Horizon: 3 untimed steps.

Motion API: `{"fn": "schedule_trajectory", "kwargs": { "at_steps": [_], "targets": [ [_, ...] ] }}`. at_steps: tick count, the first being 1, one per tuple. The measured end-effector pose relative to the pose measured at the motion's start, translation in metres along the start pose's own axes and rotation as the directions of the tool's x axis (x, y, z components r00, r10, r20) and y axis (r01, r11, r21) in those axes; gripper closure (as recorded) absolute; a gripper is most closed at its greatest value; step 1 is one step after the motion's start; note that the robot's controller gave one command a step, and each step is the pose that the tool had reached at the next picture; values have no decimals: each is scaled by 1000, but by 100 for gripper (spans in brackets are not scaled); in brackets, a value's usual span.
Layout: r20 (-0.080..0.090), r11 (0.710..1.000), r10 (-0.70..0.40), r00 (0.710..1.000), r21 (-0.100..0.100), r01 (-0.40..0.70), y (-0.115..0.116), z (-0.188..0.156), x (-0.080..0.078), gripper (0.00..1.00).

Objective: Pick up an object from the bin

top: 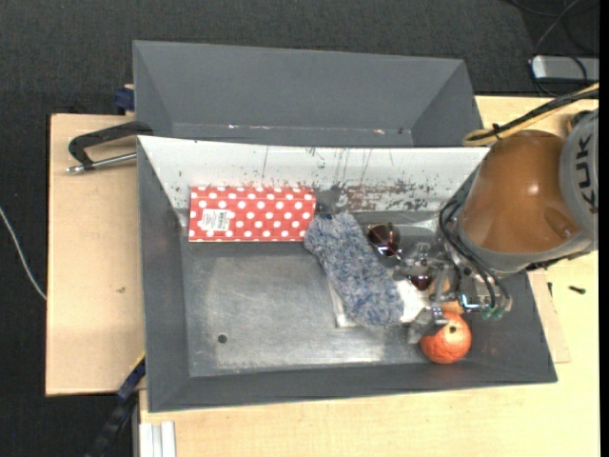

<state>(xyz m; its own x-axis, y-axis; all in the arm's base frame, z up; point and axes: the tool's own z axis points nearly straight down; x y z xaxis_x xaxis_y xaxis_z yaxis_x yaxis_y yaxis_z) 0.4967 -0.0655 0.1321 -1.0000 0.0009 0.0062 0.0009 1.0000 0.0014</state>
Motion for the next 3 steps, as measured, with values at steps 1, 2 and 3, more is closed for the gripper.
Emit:
{"fn": "schedule_trajectory", "kwargs": {
  "at_steps": [1, 2, 3],
  "targets": [
    [8, 1000, -1, 1000, 1, 1, 0, -4, -2, 0],
    [13, 997, 71, 997, 4, -71, 50, 56, -24, 100],
    [13, 997, 71, 997, 4, -71, 50, 56, -24, 100]
  ]
}}
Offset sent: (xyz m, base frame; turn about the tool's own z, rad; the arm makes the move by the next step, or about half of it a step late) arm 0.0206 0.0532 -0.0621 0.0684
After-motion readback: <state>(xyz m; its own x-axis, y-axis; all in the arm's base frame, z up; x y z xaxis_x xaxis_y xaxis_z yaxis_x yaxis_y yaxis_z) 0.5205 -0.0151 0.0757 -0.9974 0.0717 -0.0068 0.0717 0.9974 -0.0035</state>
